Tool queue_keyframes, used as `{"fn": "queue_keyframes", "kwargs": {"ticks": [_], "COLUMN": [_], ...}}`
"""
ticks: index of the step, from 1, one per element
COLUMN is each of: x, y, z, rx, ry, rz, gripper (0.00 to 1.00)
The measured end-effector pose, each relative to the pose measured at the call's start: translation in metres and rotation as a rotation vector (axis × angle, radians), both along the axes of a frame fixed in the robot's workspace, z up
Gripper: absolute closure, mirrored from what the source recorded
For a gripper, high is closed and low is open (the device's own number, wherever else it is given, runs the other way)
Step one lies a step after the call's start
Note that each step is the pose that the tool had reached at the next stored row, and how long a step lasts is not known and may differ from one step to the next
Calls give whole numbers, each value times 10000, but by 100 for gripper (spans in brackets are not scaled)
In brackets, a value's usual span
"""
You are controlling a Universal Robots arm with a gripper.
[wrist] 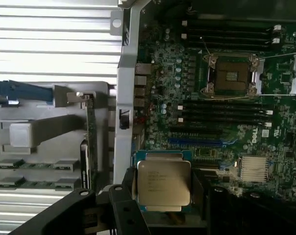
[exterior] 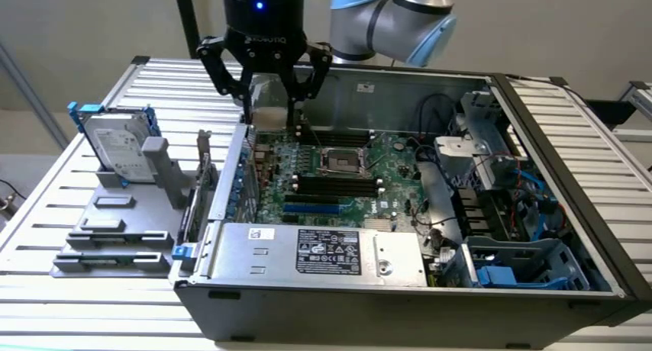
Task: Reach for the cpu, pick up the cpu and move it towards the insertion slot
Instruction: 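Pick up the cpu and move it towards the insertion slot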
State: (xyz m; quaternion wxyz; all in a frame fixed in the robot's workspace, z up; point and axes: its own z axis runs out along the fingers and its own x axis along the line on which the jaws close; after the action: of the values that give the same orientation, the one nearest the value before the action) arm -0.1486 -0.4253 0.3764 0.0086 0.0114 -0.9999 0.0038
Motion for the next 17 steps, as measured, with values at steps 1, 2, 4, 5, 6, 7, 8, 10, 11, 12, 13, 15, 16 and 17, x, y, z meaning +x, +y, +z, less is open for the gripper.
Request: {"fn": "queue_keyframes", "kwargs": {"ticks": [1,2,4,5,6,7,8,10,11,12,13,15,16,17], "x": [35,66,126,155,182,210,241,298,326,354,382,440,469,498], "y": [14,29,65,84,103,122,143,182,201,220,239,278,298,318], "z": [0,0,0,0,-1,-1,-1,-2,-2,-3,-3,-3,-4,-4], "rx": [0,0,1,0,0,0,1,1,0,1,0,1,1,0], "ry": [0,0,0,0,0,0,0,0,0,-1,0,-1,0,0], "rz": [1,0,0,1,1,1,0,0,0,0,1,1,1,1], "gripper": [45,45,45,45,45,45,45,45,45,45,45,45,45,45]}}
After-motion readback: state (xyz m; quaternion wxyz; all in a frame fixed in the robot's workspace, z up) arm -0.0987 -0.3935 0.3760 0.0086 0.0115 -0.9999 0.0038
